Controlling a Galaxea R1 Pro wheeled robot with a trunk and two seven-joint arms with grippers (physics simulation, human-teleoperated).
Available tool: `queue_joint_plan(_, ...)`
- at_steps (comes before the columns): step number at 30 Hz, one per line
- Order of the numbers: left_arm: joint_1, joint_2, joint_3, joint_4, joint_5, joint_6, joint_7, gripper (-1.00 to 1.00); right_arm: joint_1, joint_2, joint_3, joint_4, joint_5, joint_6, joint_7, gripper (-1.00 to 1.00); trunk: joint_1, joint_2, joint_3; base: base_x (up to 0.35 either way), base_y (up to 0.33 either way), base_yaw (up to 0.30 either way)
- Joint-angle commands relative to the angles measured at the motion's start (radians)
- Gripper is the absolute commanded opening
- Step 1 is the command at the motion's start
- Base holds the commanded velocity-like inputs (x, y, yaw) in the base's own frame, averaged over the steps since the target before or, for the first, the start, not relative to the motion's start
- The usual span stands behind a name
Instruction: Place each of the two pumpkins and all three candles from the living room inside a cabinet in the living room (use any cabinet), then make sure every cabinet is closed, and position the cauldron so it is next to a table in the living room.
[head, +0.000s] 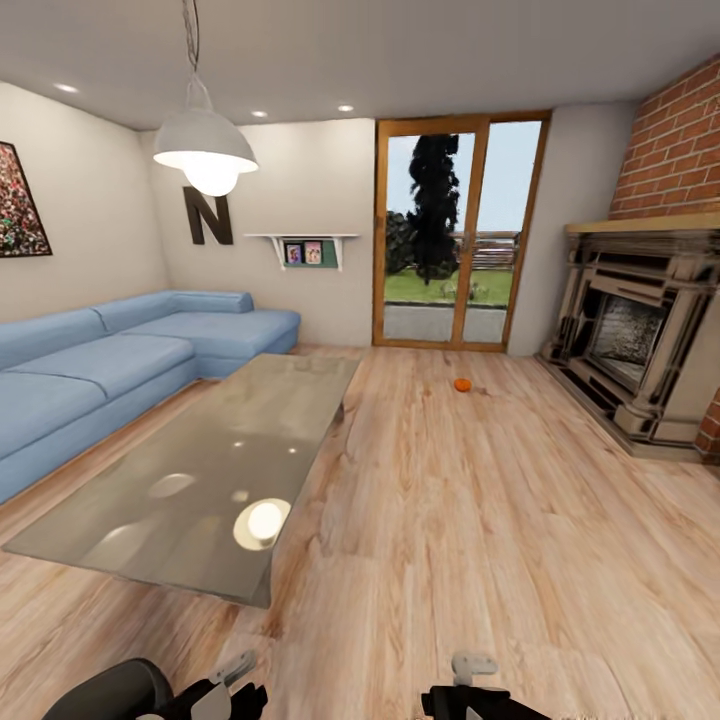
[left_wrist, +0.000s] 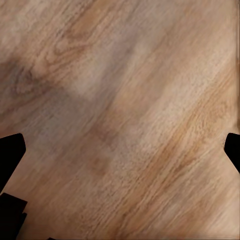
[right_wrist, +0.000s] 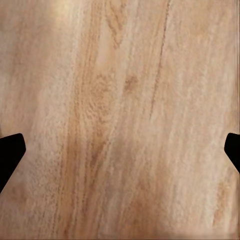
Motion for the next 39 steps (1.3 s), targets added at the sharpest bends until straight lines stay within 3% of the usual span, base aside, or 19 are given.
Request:
queue_joint_plan(1, 0.000, 0.000, 0.002, -0.001, 0.001, 0.003, 0.004, 1.00, 0.000, 0.000, 0.009, -0.001, -0.010, 0.005, 0.000, 1.00, 0.000, 0.000, -0.001, 0.000, 0.000, -0.239)
queue_joint_plan(13, 0.000, 0.001, 0.001, -0.001, 0.001, 0.003, 0.004, 1.00, 0.000, -0.002, 0.007, -0.001, -0.009, 0.005, 0.000, 1.00, 0.000, 0.000, -0.008, 0.000, 0.000, -0.087)
queue_joint_plan(39, 0.000, 0.002, 0.001, 0.003, 0.001, 0.003, 0.006, 1.00, 0.000, -0.004, 0.005, 0.000, -0.010, 0.007, -0.004, 1.00, 0.000, 0.000, -0.050, 0.000, 0.000, 0.000)
